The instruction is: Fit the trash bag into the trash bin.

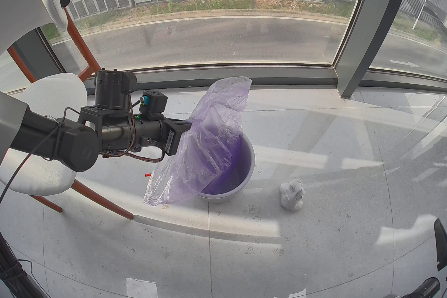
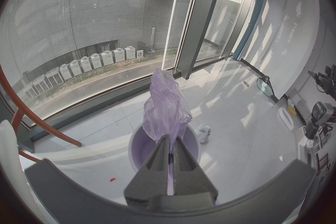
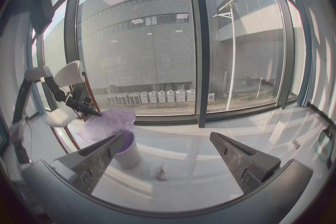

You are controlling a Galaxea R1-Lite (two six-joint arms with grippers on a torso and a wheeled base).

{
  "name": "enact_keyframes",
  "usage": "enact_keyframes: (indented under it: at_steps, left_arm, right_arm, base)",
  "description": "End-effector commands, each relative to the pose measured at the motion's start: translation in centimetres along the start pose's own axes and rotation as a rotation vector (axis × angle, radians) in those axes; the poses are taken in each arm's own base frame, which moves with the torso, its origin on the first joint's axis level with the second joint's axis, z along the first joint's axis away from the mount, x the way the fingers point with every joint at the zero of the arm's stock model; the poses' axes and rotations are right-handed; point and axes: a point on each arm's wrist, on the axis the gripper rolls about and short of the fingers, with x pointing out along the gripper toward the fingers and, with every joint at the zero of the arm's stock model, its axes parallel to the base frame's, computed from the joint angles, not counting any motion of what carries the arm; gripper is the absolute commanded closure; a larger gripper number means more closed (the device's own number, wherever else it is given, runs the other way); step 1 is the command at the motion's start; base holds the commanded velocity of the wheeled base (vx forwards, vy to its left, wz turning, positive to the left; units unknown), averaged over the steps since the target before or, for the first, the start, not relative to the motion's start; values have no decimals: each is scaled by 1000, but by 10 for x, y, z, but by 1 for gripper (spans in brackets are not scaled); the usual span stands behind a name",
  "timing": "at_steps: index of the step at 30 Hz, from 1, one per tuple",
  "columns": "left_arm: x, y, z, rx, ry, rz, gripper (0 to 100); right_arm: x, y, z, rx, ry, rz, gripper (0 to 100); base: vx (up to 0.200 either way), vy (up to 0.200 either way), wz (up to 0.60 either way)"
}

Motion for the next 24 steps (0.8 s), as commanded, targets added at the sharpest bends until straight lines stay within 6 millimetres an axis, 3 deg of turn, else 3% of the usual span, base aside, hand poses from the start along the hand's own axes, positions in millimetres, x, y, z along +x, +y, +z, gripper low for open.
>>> enact_keyframes:
  at_steps: [1,5,6,7,8,11,14,24]
  left_arm:
    - [8,-19,-5,-181,36,-41,100]
    - [8,-25,-4,-176,35,-55,100]
    - [8,-25,-4,-176,35,-55,100]
    - [7,-25,-3,-176,33,-56,100]
    - [7,-26,-3,-175,32,-59,100]
    - [7,-28,-3,-176,33,-63,100]
    - [8,-28,-3,-174,35,-62,100]
    - [13,-42,-5,-142,-2,-89,100]
  right_arm:
    - [151,35,66,440,419,223,0]
    - [209,74,80,567,538,277,0]
    - [209,74,80,567,538,277,0]
    - [238,93,79,595,608,286,0]
    - [250,104,80,612,632,301,0]
    - [277,136,84,672,680,351,0]
    - [305,160,69,730,765,315,0]
    - [339,202,57,753,837,309,0]
  base:
    - [0,0,0]
    - [0,0,0]
    - [0,0,0]
    - [0,0,0]
    - [0,0,0]
    - [0,0,0]
    - [0,0,0]
    - [0,0,0]
